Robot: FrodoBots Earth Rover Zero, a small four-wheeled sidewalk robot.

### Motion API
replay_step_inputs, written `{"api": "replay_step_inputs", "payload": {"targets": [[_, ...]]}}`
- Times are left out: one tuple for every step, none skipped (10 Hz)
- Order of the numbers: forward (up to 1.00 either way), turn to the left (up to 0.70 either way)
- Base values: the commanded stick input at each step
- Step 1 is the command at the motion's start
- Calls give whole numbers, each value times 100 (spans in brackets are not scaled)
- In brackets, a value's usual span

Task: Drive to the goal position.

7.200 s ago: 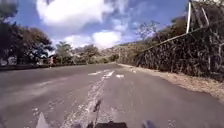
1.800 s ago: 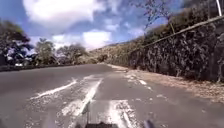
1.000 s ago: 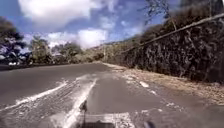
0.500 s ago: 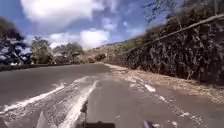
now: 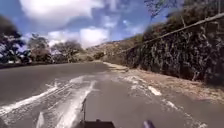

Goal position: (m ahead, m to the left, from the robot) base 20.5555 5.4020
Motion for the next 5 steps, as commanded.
{"api": "replay_step_inputs", "payload": {"targets": [[63,0],[63,0],[63,0],[63,0],[63,0]]}}
